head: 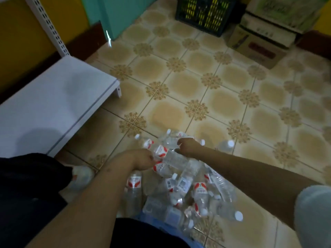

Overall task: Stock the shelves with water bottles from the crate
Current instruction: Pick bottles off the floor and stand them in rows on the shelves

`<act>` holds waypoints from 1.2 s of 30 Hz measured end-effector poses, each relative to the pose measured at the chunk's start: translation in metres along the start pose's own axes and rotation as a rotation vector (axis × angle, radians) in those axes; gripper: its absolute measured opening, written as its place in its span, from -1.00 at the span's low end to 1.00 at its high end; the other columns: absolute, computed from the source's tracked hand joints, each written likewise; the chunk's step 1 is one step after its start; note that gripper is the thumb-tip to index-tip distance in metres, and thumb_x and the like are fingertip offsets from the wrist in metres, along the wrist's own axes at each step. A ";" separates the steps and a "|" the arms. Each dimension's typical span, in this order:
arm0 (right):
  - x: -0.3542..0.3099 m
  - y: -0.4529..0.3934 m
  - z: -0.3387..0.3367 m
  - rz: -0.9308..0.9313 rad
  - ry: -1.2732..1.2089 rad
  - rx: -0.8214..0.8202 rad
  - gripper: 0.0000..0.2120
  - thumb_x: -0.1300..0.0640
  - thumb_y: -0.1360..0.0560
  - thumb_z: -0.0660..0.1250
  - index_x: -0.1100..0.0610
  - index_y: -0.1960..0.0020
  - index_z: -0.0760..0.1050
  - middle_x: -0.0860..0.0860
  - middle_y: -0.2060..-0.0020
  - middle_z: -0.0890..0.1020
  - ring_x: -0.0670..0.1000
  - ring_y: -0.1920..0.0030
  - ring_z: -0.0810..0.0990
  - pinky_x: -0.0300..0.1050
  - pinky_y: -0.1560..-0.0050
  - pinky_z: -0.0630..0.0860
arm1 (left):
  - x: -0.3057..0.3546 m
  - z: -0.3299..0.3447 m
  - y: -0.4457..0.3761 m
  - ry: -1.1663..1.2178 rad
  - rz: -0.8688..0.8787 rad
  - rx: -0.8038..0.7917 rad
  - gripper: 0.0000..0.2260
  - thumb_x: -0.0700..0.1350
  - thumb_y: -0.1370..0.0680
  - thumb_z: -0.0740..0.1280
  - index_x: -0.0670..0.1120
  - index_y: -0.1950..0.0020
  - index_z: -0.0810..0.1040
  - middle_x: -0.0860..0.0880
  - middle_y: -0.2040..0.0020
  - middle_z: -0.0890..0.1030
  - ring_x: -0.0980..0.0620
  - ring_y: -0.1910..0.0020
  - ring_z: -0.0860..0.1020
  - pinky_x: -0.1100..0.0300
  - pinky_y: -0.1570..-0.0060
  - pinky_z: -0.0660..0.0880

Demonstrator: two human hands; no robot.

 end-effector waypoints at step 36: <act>-0.051 0.070 0.044 -0.141 -0.895 0.049 -0.44 -0.13 -0.44 0.44 -0.14 -0.39 0.36 -0.12 -0.28 0.41 -0.16 -0.11 0.50 -0.34 0.06 0.55 | -0.057 -0.019 -0.017 1.499 -0.243 0.463 -0.69 0.15 -0.53 0.36 -0.07 -0.07 0.53 -0.15 0.05 0.68 -0.13 0.06 0.68 -0.11 -0.05 0.61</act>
Point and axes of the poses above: each hand's wrist, its own y-axis away from the middle knuckle, its own z-axis out of the palm, x = y × z, the point moved 2 cm from there along -y, towards the middle knuckle
